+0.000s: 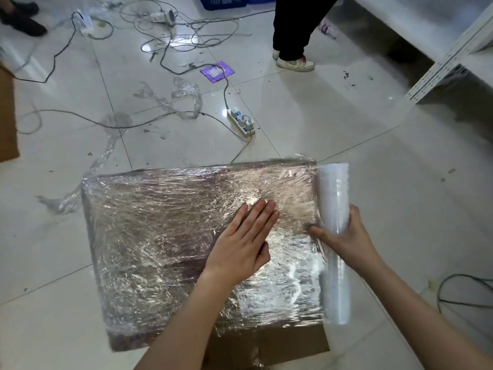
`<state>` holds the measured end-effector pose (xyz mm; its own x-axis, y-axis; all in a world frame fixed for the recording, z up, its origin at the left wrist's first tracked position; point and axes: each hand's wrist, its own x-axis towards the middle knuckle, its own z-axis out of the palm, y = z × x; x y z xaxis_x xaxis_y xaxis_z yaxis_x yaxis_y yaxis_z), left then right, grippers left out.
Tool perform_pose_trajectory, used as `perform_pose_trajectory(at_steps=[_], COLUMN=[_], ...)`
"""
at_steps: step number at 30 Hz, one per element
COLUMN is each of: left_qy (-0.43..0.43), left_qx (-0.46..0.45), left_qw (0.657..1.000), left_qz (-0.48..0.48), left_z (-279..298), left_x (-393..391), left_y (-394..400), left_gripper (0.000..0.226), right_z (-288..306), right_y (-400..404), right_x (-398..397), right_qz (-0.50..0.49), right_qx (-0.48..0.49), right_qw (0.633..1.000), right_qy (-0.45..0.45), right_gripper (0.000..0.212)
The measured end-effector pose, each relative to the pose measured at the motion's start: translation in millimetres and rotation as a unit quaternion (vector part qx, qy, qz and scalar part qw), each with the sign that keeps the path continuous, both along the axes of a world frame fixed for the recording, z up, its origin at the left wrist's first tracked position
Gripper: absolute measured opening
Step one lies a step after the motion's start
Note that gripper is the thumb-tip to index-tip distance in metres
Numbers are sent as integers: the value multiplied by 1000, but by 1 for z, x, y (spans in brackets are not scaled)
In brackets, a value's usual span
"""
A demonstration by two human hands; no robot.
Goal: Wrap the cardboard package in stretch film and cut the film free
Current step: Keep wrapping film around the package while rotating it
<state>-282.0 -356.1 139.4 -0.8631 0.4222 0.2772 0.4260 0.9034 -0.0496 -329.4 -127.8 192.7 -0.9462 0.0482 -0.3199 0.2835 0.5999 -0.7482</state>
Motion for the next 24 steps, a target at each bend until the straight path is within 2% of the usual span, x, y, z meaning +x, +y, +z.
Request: perform_pose_trajectory(at_steps=[5, 8, 11, 14, 19, 24], left_qy=[-12, -24, -42, -43, 53, 39], left_qx=[2, 14, 70, 117, 32, -5], left_qw=[1000, 1000, 996, 992, 998, 999], left_qz=[4, -2, -19, -4, -13, 16], left_z=[4, 5, 13, 24, 36, 30], left_x=[-3, -2, -2, 3, -13, -50], left_y=[1, 0, -4, -4, 13, 22], left_gripper=[63, 64, 68, 66, 64, 61], right_z=[2, -4, -7, -10, -13, -18], right_y=[1, 1, -8, -14, -10, -7], right_x=[-8, -7, -3, 1, 4, 10], right_qz=[-31, -60, -83, -95, -100, -104], right_qx=[-117, -127, -129, -132, -141, -150], right_qw=[993, 990, 987, 982, 978, 976], right_qy=[-6, -3, 56, 95, 114, 122], right_gripper=[27, 31, 22, 25, 21, 16])
